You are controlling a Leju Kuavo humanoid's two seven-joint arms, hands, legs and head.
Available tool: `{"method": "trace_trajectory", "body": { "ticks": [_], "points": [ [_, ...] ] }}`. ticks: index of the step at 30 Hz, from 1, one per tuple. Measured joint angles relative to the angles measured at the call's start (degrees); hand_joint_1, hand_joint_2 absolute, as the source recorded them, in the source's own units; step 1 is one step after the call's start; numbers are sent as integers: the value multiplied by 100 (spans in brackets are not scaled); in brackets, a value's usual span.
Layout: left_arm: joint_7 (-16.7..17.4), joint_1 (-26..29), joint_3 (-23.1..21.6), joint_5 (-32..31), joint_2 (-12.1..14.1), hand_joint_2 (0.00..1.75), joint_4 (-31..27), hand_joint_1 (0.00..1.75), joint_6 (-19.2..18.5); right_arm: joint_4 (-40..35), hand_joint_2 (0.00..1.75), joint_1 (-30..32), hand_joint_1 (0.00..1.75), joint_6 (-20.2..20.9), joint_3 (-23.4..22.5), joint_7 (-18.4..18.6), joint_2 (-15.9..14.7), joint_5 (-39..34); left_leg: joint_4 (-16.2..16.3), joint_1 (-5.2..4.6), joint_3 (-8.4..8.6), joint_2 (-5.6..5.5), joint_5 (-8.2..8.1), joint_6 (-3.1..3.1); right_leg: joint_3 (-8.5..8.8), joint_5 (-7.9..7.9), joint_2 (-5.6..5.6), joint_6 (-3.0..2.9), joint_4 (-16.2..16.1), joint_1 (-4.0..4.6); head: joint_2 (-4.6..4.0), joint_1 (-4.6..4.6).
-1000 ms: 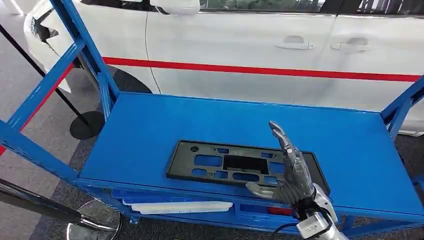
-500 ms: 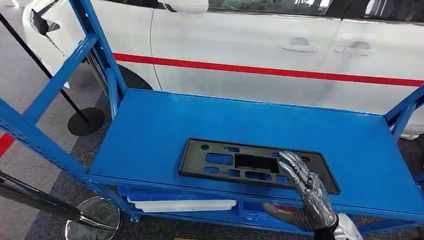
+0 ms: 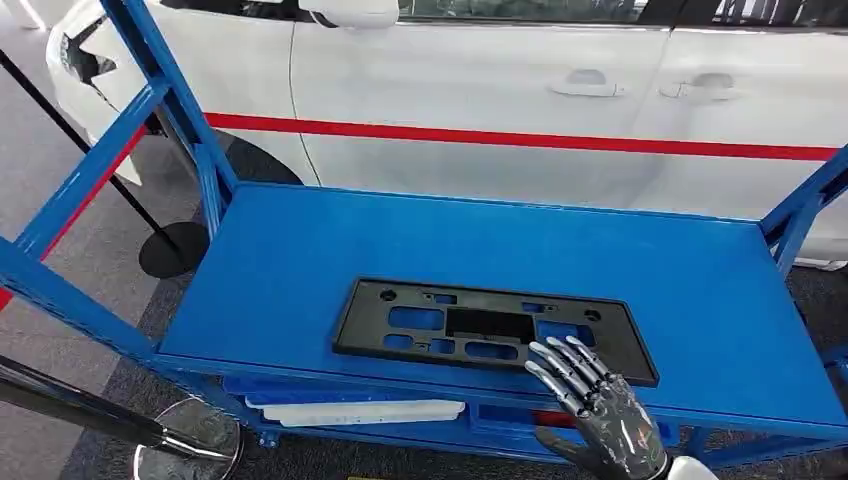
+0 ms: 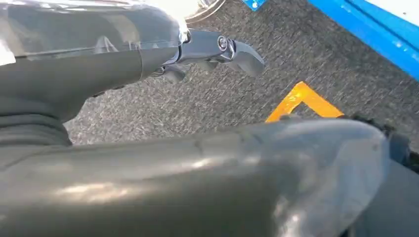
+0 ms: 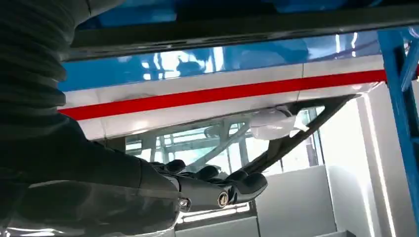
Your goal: Take the parts from the cabinet and place them on the table.
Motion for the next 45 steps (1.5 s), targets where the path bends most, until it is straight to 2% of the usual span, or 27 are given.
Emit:
{"method": "trace_trajectory", "body": {
  "ticks": [2, 3, 7, 9, 12, 13, 14, 15, 17, 19, 22, 23, 24, 25, 27, 28, 29, 30, 32, 33, 34, 38, 40, 42, 43, 44, 45],
  "points": [
    [2, -10, -20, 2, 15, 0, 0, 0, -2, 149, 175, -112, 0, -211, 251, 214, -13, 202, -1060, 10, 508, 0, 521, 31, 4, -20, 19, 25, 39, -1, 0, 0],
    [-2, -26, -37, 2, 15, 0, 0, 0, -7, 245, 175, -198, 0, -350, 408, 333, -20, 270, -1314, -3, 621, -5, 465, 50, -13, -35, 25, 55, 65, 31, 0, 0],
    [-70, -45, -149, 2, 15, 0, 0, 0, -20, 700, 175, -588, 0, -839, 1134, 736, -26, 616, -1367, -30, 596, -12, 511, 155, -63, 6, 42, 151, 83, 31, 0, 0],
    [-81, -57, -158, 2, 9, 0, 0, 0, -24, 820, 175, -674, 0, -896, 1358, 786, -28, 660, -1435, 14, 604, -7, 567, 239, -129, -184, 33, 224, 272, 11, 0, 2],
    [-96, -52, -197, 2, 9, 0, 0, 0, -24, 1006, 175, -816, 0, -1007, 1559, 830, -31, 666, -1430, 2, 567, 0, 581, 264, -697, -807, 29, 292, 1506, -21, 0, 2],
    [-103, -50, -210, 2, 11, 0, 2, 0, -26, 1061, 175, -853, 0, -1058, 1631, 841, -28, 675, -1424, -3, 561, 1, 581, 264, -826, -863, 27, 299, 1786, -24, 0, 2],
    [-107, -48, -232, 2, 13, 0, 2, 0, -31, 1120, 175, -889, 0, -1115, 1695, 876, -20, 690, -1418, -4, 561, 0, 581, 264, -832, -783, 26, 299, 1805, -24, 0, 2],
    [-116, -49, -262, 4, 11, 0, 2, 0, -31, 1181, 175, -943, 0, -1172, 1750, 889, -2, 697, -1410, -5, 566, -5, 578, 261, -709, -576, 26, 286, 1557, -23, 0, 2],
    [-144, -50, -291, 4, 4, 0, 2, 0, -31, 1343, 175, -1122, 0, -1298, 1852, 898, 68, 668, -1405, -14, 587, -11, 568, 246, -200, -6, 26, 212, 481, -12, 0, 2],
    [-168, -52, -293, 2, -15, 0, 2, 0, -24, 1500, 175, -1292, 0, -1388, 1911, 898, 131, 614, -1391, -44, 553, -9, 567, 209, -40, -18, 22, 130, 69, 49, 0, 2],
    [-197, -38, -293, 2, -15, 0, 2, 0, -13, 1798, 175, -1511, 0, -1458, 1985, 874, 201, 540, -1431, -17, 541, -2, 601, 114, -69, -11, 29, 88, 70, 72, 0, 2],
    [-212, -45, -293, 2, -13, 0, 2, 0, -13, 1910, 175, -1616, 0, -1464, 2020, 872, 249, 524, -1421, -54, 550, -2, 575, 67, -32, 40, 27, 34, -37, 0, 0, 0],
    [-221, -43, -293, -2, -15, 0, 4, 0, -11, 1999, 175, -1722, 0, -1477, 2060, 865, 300, 509, -1305, -31, 508, -10, 479, 43, -3, 64, 11, 16, -79, 0, 0, 0],
    [-229, -45, -293, 2, -15, 0, 4, 0, -11, 2092, 175, -1814, 0, -1484, 2081, 859, 325, 494, -1037, -26, 388, -10, 298, 30, -4, 67, 1, -15, -82, -4, 0, 0],
    [-232, -39, -295, 0, -15, 0, 4, 0, -13, 2304, 175, -1963, 0, -1484, 2121, 824, 404, 452, -110, -2, -31, -8, -143, -6, -8, 62, -7, -24, -73, 10, 0, 0],
    [-229, -24, -297, 0, -15, 0, 4, 0, -13, 2396, 175, -2021, 0, -1484, 2145, 788, 439, 432, 258, 2, -205, -6, -251, -24, -11, 61, -8, -26, -64, 16, 0, 0],
    [-229, -12, -300, 2, -15, 0, 4, 0, -13, 2490, 175, -2069, 0, -1484, 2158, 745, 492, 402, 349, 8, -253, -6, -191, -36, -11, 58, -7, -28, -53, 16, 0, 0],
    [-229, -11, -306, 0, -15, 0, 4, 0, -13, 2551, 175, -2110, 0, -1486, 2164, 706, 537, 380, 170, 14, -175, -6, -27, -40, -10, 52, -5, -28, -40, 15, 0, 0],
    [-227, -14, -322, 2, -4, 0, 11, 0, -13, 2645, 175, -2203, 0, -1486, 2167, 664, 614, 345, -767, 38, 260, -5, 495, -36, -6, 19, 3, -2, 9, 9, 0, 0],
    [-227, -18, -330, 2, -2, 0, 13, 0, -13, 2693, 175, -2248, 0, -1486, 2167, 633, 654, 341, -1251, 45, 465, -4, 621, -20, -12, -10, 4, 31, 46, 10, 0, 0],
    [-227, -25, -335, 2, -2, 0, 15, 0, -11, 2746, 175, -2299, 0, -1486, 2167, 598, 691, 341, -1354, 11, 515, -10, 553, -7, -40, -28, 11, 61, 99, 55, 0, 0],
    [-229, -19, -337, 0, -4, 0, 15, 0, 15, 3046, 175, -2561, 0, -1486, 2223, 570, 881, 327, -1365, 17, 479, -13, 615, 143, -78, 1, 23, 143, 98, 40, 0, 0],
    [-229, -28, -337, 2, -11, 0, 15, 0, 37, 3170, 175, -2669, 0, -1488, 2239, 570, 925, 286, -1396, 35, 481, -7, 645, 202, -210, -267, 19, 208, 408, 19, 0, 2],
    [-223, -24, -337, 2, -9, 0, 15, 0, 55, 3345, 175, -2788, 0, -1488, 2287, 577, 995, 251, -1391, 27, 457, -5, 653, 220, -638, -727, 19, 255, 1350, -9, 0, 0],
    [-223, -20, -335, 7, -9, 0, 15, 0, 70, 3442, 175, -2822, 0, -1488, 2298, 583, 1016, 255, -1389, 22, 450, -6, 653, 223, -806, -834, 19, 264, 1702, -15, 0, 2],
    [-223, -13, -335, 7, -9, 0, 15, 0, 79, 3546, 175, -2863, 0, -1488, 2311, 598, 1058, 293, -1387, 20, 451, -11, 652, 223, -895, -818, 19, 263, 1879, -16, 0, 0],
    [-223, -8, -335, 4, -11, 0, 15, 0, 87, 3646, 175, -2911, 0, -1486, 2313, 616, 1108, 347, -1386, 19, 458, -15, 652, 223, -844, -671, 19, 253, 1755, -16, 0, 2]
  ]
}}
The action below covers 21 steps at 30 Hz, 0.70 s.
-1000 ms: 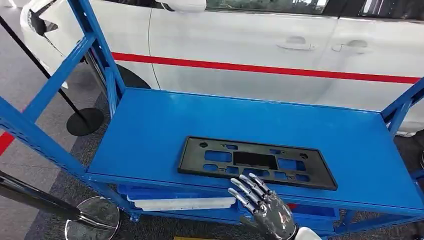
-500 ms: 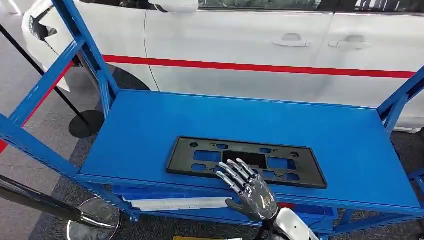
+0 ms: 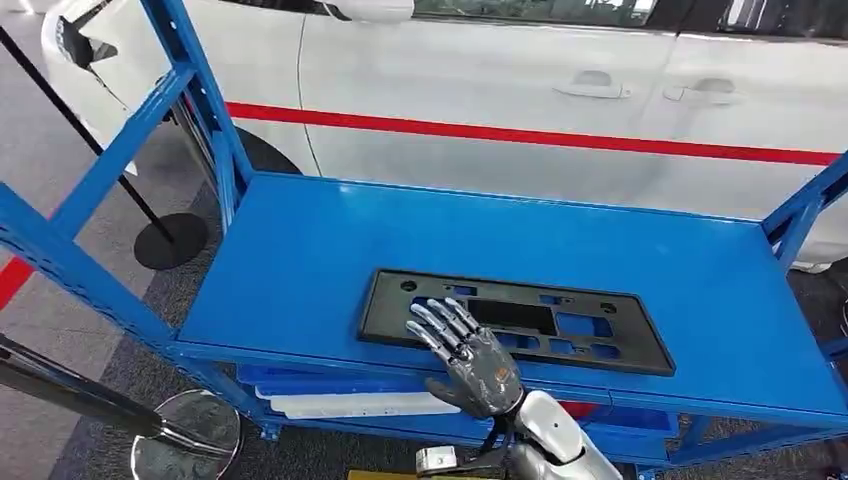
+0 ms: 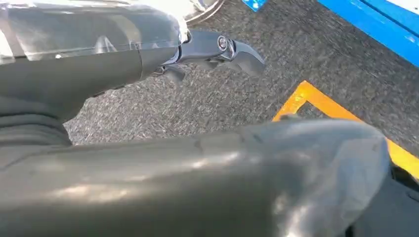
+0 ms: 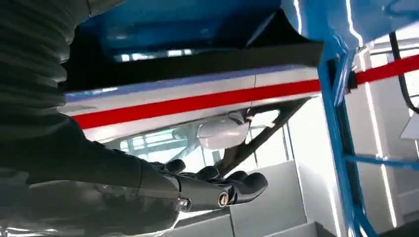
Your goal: Take the parts from the cabinet and place them on the table.
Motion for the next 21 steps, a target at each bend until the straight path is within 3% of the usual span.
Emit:
{"method": "trace_trajectory", "body": {
  "ticks": [1, 3, 4, 5, 7, 8, 9, 10, 13, 14, 15, 16, 18, 19, 21],
  "points": [
    [0, 1, 0, 0, -9, 0, 0, 0, 2, 78, 175, -60, 0, -2, 0, 15, 25, 40, 1, -2, 9, -6, -1, -1, 156, 235, 1, -24, -340, 3, 0, -2],
    [-4, -4, -2, -4, -22, 0, 0, 0, 15, 215, 175, -217, 0, -2, -4, 79, 130, 198, -2, -8, 37, -8, -10, -15, 645, 773, 2, -121, -1404, 26, 0, 0],
    [-4, -11, 0, -2, -31, 0, 0, 0, 18, 285, 175, -292, 0, -2, -9, 96, 180, 276, -14, -19, 24, -1, -11, -28, 747, 689, 1, -156, -1584, 53, 0, -2],
    [-7, -18, 0, -2, -31, 0, 0, 0, 20, 348, 175, -334, 0, -2, -13, 100, 229, 330, 7, -33, -7, -4, -6, -61, 747, 716, 1, -166, -1704, 76, 0, -2],
    [-7, -12, 0, 7, -33, 0, 0, 0, 29, 431, 175, -365, 0, -2, -22, 125, 315, 388, -24, -12, -21, -2, 24, -115, 716, 710, -3, -173, -1685, 97, 0, -2],
    [-7, -8, -2, 7, -33, 0, 0, 0, 35, 499, 175, -404, 0, -2, -44, 149, 344, 436, -44, -15, -6, -2, 32, -157, 726, 728, 0, -203, -1724, 92, 0, -2],
    [-4, -6, -2, -2, -31, 0, 0, 0, 42, 569, 175, -458, 0, -2, -70, 166, 409, 493, 1, -16, -23, 1, -34, -189, 773, 779, -21, -239, -1818, 13, 0, -2],
    [-4, -4, 0, -2, -33, 0, 2, 0, 55, 617, 175, -527, 0, -2, -87, 190, 466, 578, 166, -15, -76, -1, -153, -209, 785, 789, -17, -271, -1842, 22, 0, -2],
    [-2, -10, -2, -4, -35, 0, 2, 0, 68, 798, 175, -697, 0, -2, -112, 280, 617, 892, 1437, 13, -660, -1, -759, -255, 781, 788, -21, -297, -1834, 39, 0, -2],
    [-2, 2, -2, -2, -35, 0, 2, 0, 70, 870, 175, -711, 0, -2, -114, 288, 645, 938, 1742, 22, -810, 0, -807, -275, 779, 783, -23, -302, -1821, 40, 0, -2],
    [-2, 13, -2, -2, -35, 0, 2, 0, 72, 917, 175, -715, 0, -2, -116, 304, 663, 960, 1699, 29, -796, 0, -695, -287, 779, 777, -24, -298, -1808, 38, 0, -2],
    [-2, 15, -2, -2, -35, 0, 2, 0, 77, 958, 175, -733, 0, -2, -125, 324, 687, 984, 1440, 40, -683, 1, -505, -295, 779, 765, -22, -290, -1790, 34, 0, -2],
    [2, 11, 0, -2, -24, 0, 7, 0, 90, 1030, 175, -809, 0, -2, -162, 394, 746, 1041, 484, 73, -227, 5, 1, -300, 779, 721, -5, -251, -1724, 20, 0, -2],
    [2, 4, 0, -2, -24, 0, 7, 0, 103, 1074, 175, -860, 0, -2, -190, 444, 774, 1087, 180, 76, -80, 3, -22, -292, 760, 687, -1, -204, -1676, 29, 0, -2],
    [4, -5, 0, -2, -26, 0, 7, 0, 123, 1155, 175, -963, 0, -2, -232, 676, 792, 1321, 116, 53, -92, -13, -32, -211, 692, 681, 6, -147, -1612, 56, 0, 0]
  ]
}}
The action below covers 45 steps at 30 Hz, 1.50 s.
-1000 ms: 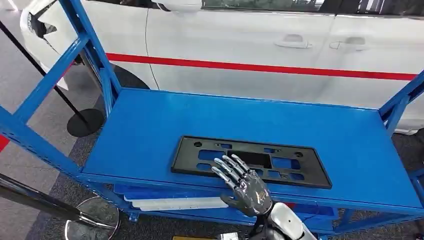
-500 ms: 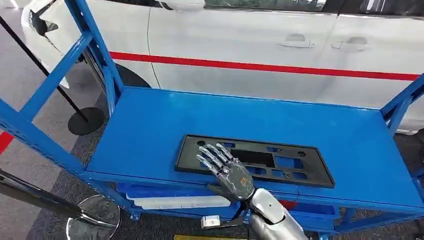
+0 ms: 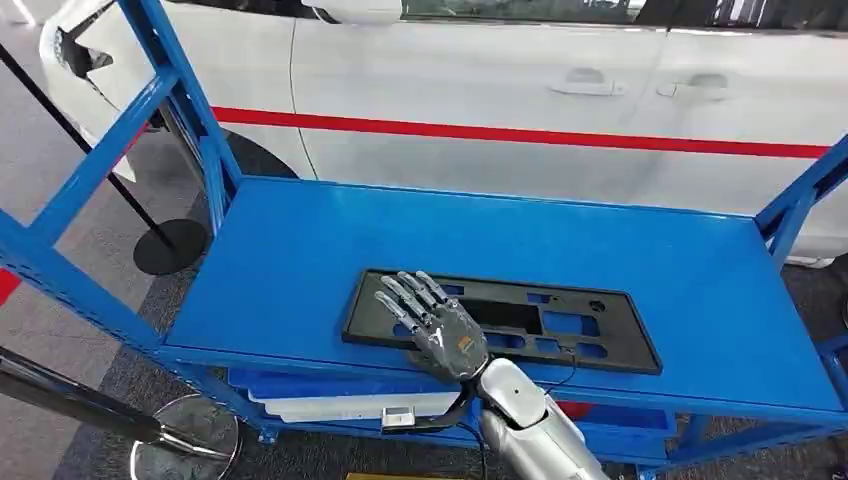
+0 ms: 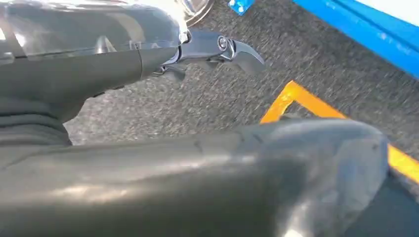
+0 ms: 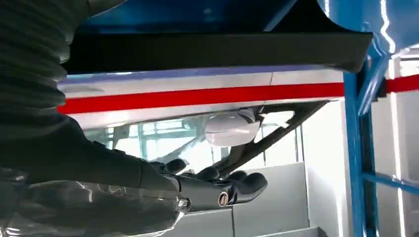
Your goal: Take the parts from the cabinet and place them on the table.
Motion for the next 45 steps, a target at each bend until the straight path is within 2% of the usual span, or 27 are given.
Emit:
{"method": "trace_trajectory", "body": {
  "ticks": [2, 4, 5, 6, 7, 8, 9, 11, 12, 13, 14, 17, 18, 19, 20, 22, 23, 24, 25, 27, 28, 29, 30, 33, 42, 44, 45],
  "points": [
    [0, 24, 0, 0, -2, 0, 0, 0, 15, 63, 175, -45, 0, -2, -37, 177, 11, 181, 3, -33, -11, -6, 11, 62, 1, 17, 0, 38, -14, -5, 0, -2],
    [0, 23, 0, 0, -13, 0, 0, 0, 30, 129, 175, -103, 0, -2, -87, 343, 13, 321, -32, -2, -8, -1, 49, 131, -68, -147, -4, 107, 168, -28, 0, 0],
    [0, 19, 0, 0, -11, 0, 0, 0, 37, 179, 175, -151, 96, -2, -116, 523, 13, 449, -32, -2, -15, 1, 50, 150, -203, -338, -4, 135, 459, -33, 0, -2],
    [0, 18, 0, 0, -11, 0, 0, 0, 46, 247, 175, -216, 161, -2, -138, 695, 13, 542, -32, -10, -22, 6, 51, 175, -407, -559, -3, 155, 903, -42, 0, -2],
    [0, 18, 2, 19, -11, 0, 2, 0, 48, 345, 175, -269, 162, -2, -164, 922, 11, 657, -31, -21, -26, 7, 52, 180, -605, -725, -4, 169, 1320, -47, 0, -2],
    [-2, 21, 2, 15, -11, 0, 2, 0, 48, 440, 175, -318, 164, -2, -181, 1104, 2, 741, -30, -27, -27, 7, 51, 186, -755, -790, -4, 174, 1627, -52, 0, 0],
    [-7, 28, 2, 15, -11, 0, 2, 0, 48, 547, 175, -358, 173, -2, -205, 1307, -11, 806, -30, -31, -21, 1, 51, 188, -777, -702, -4, 170, 1659, -52, 0, 0],
    [-11, 33, 2, 15, -13, 0, 2, 0, 37, 653, 175, -423, 175, -2, -266, 1701, -105, 861, -29, -45, -2, -20, 50, 188, -508, -277, -2, 106, 1052, -40, 0, 0],
    [-15, 31, 2, 2, -13, 0, 2, 0, 28, 664, 175, -457, 175, -2, -297, 1865, -157, 865, -30, -55, 13, -27, 47, 187, -279, -23, -2, 50, 556, -16, 0, -2],
    [-15, 31, 2, 0, -17, 0, 2, 0, 15, 666, 175, -498, 175, -2, -338, 1987, -224, 872, -39, -51, 18, -27, 45, 189, -90, 98, -6, -35, 102, 26, 0, -2],
    [-15, 26, 2, 0, -28, 0, 2, 0, 4, 666, 175, -518, 175, -2, -380, 2106, -293, 885, -34, -82, 4, -32, 45, 168, -43, 60, -16, -66, 10, 43, 0, 0],
    [-7, 41, 0, 0, -28, 0, 2, 0, -7, 664, 175, -508, 175, -4, -422, 2303, -471, 904, -74, -44, -4, -28, 75, 87, -42, 56, -7, -82, -27, 65, 0, -2],
    [-7, 38, 2, 0, -26, 0, 2, 0, -9, 660, 175, -509, 175, -4, -441, 2323, -534, 909, -106, -77, 24, -30, 76, 45, 3, 105, -9, -111, -137, 29, 0, -2],
    [-4, 39, 0, 0, -11, 0, 7, 0, -9, 658, 175, -500, 175, -4, -446, 2347, -549, 913, 2, -62, -1, -6, -11, 39, 63, 151, -34, -103, -230, -11, 0, -2],
    [-4, 37, 2, 0, -4, 0, 9, 0, -7, 658, 175, -498, 175, -4, -446, 2366, -568, 913, 232, -69, -97, -3, -183, 28, 73, 167, -31, -136, -260, -24, 0, -2],
    [-9, 35, 0, 0, -4, 0, 9, 0, -7, 658, 175, -462, 175, -4, -446, 2375, -597, 920, 1169, -37, -520, -2, -635, -10, 65, 168, -30, -146, -254, -18, 0, -2],
    [-11, 42, 0, 0, -4, 0, 9, 0, -7, 658, 175, -456, 175, -9, -444, 2380, -605, 920, 1547, -25, -700, -1, -755, -35, 61, 167, -30, -145, -247, -16, 0, -2],
    [-22, 51, 0, 0, -7, 0, 9, 0, -7, 658, 175, -456, 175, -9, -444, 2378, -610, 920, 1669, -15, -763, 1, -729, -55, 61, 163, -28, -142, -236, -18, 0, -2],
    [-26, 55, 0, 0, -4, 0, 9, 0, -11, 658, 175, -456, 175, -9, -446, 2377, -616, 920, 1505, 3, -698, 2, -567, -74, 65, 149, -22, -130, -220, -24, 0, -2],
    [-31, 49, 0, 0, 9, 0, 9, 0, -26, 658, 175, -460, 171, -9, -459, 2347, -625, 896, 583, 42, -265, 7, -47, -103, 65, 96, -8, -77, -140, -47, 0, -2],
    [-33, 49, 0, 0, 15, 0, 9, 0, -33, 658, 175, -460, 171, -9, -474, 2312, -627, 880, 180, 62, -70, 10, 108, -112, 59, 61, -7, -49, -87, -55, 0, -2],
    [-43, 41, 0, 0, 15, 0, 9, 0, -50, 655, 175, -460, 171, -9, -518, 2245, -632, 854, 17, 24, 12, -1, -15, -97, 11, 15, 8, 16, 3, -5, 0, -2],
    [-50, 39, 0, 0, 15, 0, 9, 0, -50, 645, 175, -456, 171, -11, -551, 2211, -634, 843, 53, 34, -14, -14, -2, -21, -9, 20, 13, 29, 14, -12, 0, 0],
    [-74, 43, 0, 0, 15, 0, 9, 0, -66, 601, 175, -419, 171, -13, -638, 2087, -634, 834, 26, 17, -31, -11, 32, 76, -11, 41, 23, 90, 1, -26, 0, -2],
    [-74, 39, 0, 0, 15, 0, 9, 0, -66, 588, 175, -406, 171, -13, -654, 2069, -634, 834, 8, 35, -26, -3, 49, 104, -26, -3, 23, 111, 32, -36, 0, 0],
    [-79, 33, 0, 0, 15, 0, 9, 0, -68, 568, 175, -398, 171, -13, -686, 2052, -636, 834, -1, 34, -30, -2, 59, 126, -74, -128, 17, 137, 168, -45, 0, 0],
    [-85, 29, 0, 0, 17, 0, 9, 0, -68, 562, 175, -385, 171, -13, -706, 2052, -636, 832, -3, 25, -60, 4, 71, 164, -502, -648, 11, 188, 1102, -61, 0, 0]
  ]
}}
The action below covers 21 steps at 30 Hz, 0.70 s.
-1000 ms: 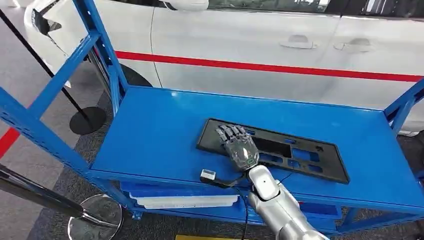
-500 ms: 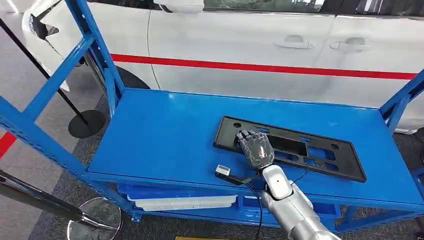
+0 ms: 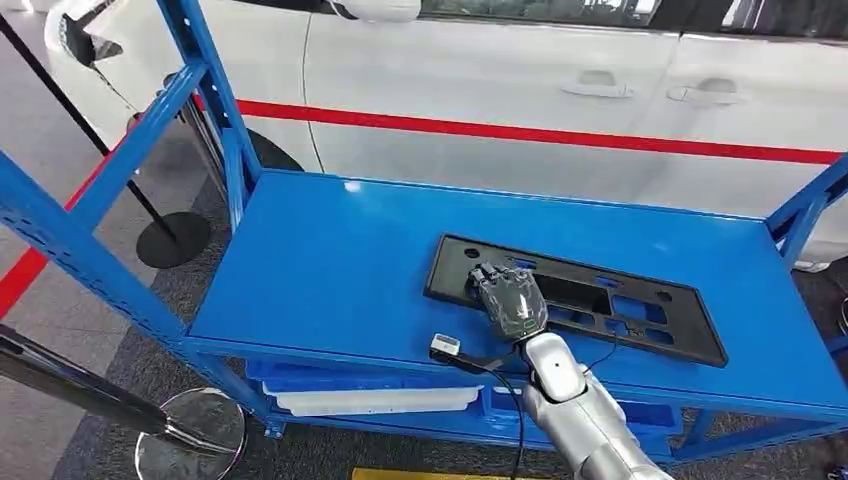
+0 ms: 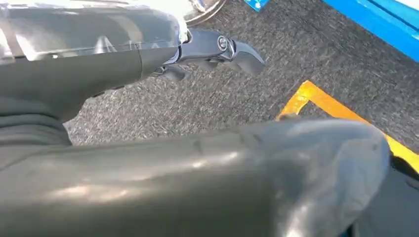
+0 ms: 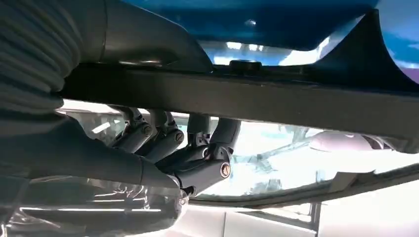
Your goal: Take the parts from the cabinet and place them on the table.
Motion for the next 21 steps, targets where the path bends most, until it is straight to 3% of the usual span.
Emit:
{"method": "trace_trajectory", "body": {
  "ticks": [1, 2, 5, 6, 7, 8, 9, 11, 12, 13, 14, 16, 17, 19, 21],
  "points": [
    [-2, 9, 2, 11, 4, 0, 2, 0, -4, -2, 175, 53, 171, -13, -11, -9, 0, 2, 1, -6, -3, -8, 3, 5, -267, -11, 0, -5, 566, 2, 0, 0],
    [-7, -2, 0, 0, -9, 0, 0, 0, -4, -50, 175, 39, 171, -13, -26, -9, 0, 2, -7, -11, 33, -23, -6, -14, 518, 655, 1, -159, -1078, 56, 0, 0],
    [-9, 0, 2, 2, -13, 0, 0, 0, -4, -52, 175, 43, 171, -15, -28, -13, 0, 2, -34, -8, 13, -21, 17, -131, 503, 661, 1, -188, -1125, 92, 0, -2],
    [-9, -5, 2, 0, -11, 0, 0, 0, -4, -70, 175, 37, 171, -15, -28, -13, 0, 2, -64, -11, 30, -21, 33, -170, 513, 687, 2, -224, -1169, 94, 0, 0],
    [-15, -7, 2, 0, 0, 0, 2, 0, -9, -98, 175, 46, 171, -18, -31, -13, 0, 2, -21, -22, 15, -14, -17, -194, 578, 755, -9, -249, -1304, -6, 0, -2],
    [-41, 1, 2, 0, 4, 0, 2, 0, -30, -98, 175, 44, 171, -15, -41, -41, 0, 2, 134, -44, -26, -4, -143, -208, 611, 773, -21, -282, -1353, 25, 0, 0],
    [-52, -1, 2, 0, 4, 175, 2, 0, -52, -101, 175, 44, 169, -15, -57, -74, 0, 0, 472, -33, -174, -4, -366, -210, 611, 780, -36, -315, -1351, 28, 0, -2],
    [-100, 1, 0, 0, 2, 175, 0, 0, -57, -118, 175, 96, 171, -15, -85, -176, 4, -4, 1327, -27, -548, -2, -758, -228, 609, 771, -44, -326, -1345, 50, 0, -2],
    [-112, 8, 0, 0, 2, 175, 2, 0, -55, -140, 175, 124, 171, -15, -109, -240, 7, -11, 1619, -25, -684, -2, -834, -237, 600, 767, -46, -330, -1332, 56, 0, -2],
    [-127, 12, 0, 0, 2, 175, 2, 0, -52, -164, 175, 137, 171, -15, -135, -299, 13, -24, 1625, -21, -686, -1, -764, -243, 599, 759, -41, -328, -1317, 55, 0, -2],
    [-149, 8, 0, 0, 4, 175, 2, 0, -42, -194, 175, 139, 171, -15, -159, -356, 15, -41, 1357, -14, -553, -1, -566, -247, 600, 742, -32, -320, -1294, 50, 0, -2],
    [-162, -7, 0, 0, 26, 175, 2, 0, -42, -284, 175, 137, 171, -15, -206, -514, 20, -112, 353, 9, -61, 6, -39, -255, 598, 675, -12, -273, -1197, 33, 0, -2],
    [-182, -17, 0, 0, 33, 175, 2, 0, -42, -341, 175, 138, 171, -15, -241, -595, 28, -144, 103, 13, 57, 8, -83, -246, 582, 637, -11, -237, -1147, 36, 0, -2],
    [-280, -43, 0, 0, 37, 175, 2, 0, -96, -622, 175, 175, 171, -15, -336, -906, 41, -303, 70, -16, 42, -14, -108, -165, 505, 624, 4, -181, -1061, 72, 0, 0],
    [-278, -40, 0, 0, 37, 175, 2, 0, -109, -1074, 175, 330, 171, -17, -467, -1668, 135, -708, 75, -47, 27, -18, -101, -111, 501, 629, 4, -148, -1072, 59, 0, 2]
  ]
}}
